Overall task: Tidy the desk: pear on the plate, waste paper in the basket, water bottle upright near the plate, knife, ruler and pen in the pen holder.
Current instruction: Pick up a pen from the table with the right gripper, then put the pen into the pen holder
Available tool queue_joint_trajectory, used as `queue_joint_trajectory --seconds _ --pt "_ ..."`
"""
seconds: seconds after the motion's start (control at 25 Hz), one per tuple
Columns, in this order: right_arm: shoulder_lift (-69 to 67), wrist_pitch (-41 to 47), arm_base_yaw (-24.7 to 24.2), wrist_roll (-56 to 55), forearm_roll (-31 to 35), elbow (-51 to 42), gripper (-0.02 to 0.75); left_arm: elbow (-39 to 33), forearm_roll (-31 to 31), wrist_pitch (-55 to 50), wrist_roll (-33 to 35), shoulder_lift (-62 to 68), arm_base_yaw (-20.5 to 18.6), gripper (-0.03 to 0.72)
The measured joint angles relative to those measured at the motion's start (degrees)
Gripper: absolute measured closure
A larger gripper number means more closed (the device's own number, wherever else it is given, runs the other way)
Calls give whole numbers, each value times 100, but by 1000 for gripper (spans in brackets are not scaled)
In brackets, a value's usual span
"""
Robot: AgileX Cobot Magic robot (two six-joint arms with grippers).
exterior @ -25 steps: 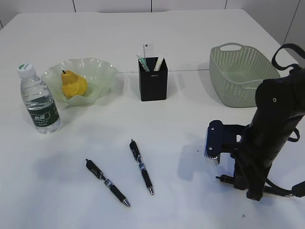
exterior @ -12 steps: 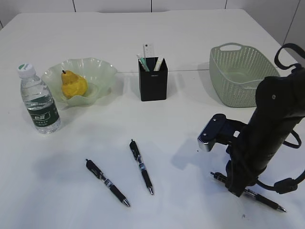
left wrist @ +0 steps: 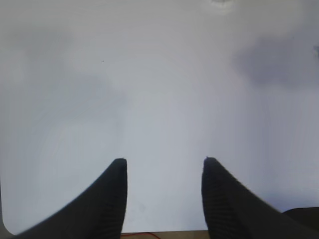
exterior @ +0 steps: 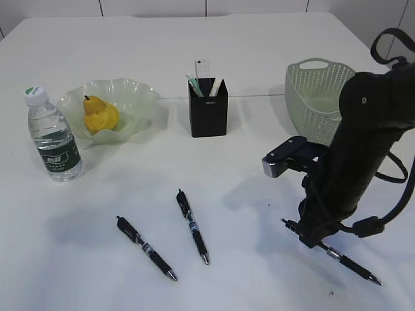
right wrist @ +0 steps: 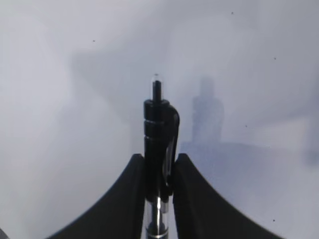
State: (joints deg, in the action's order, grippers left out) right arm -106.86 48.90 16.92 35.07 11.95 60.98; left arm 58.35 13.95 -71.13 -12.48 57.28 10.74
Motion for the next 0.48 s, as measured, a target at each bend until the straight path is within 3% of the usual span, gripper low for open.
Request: queue_joint_trajectory --seconds 0.48 --pt "0 1353 0 -953 0 1473 582 0 -10 0 0 0 0 347"
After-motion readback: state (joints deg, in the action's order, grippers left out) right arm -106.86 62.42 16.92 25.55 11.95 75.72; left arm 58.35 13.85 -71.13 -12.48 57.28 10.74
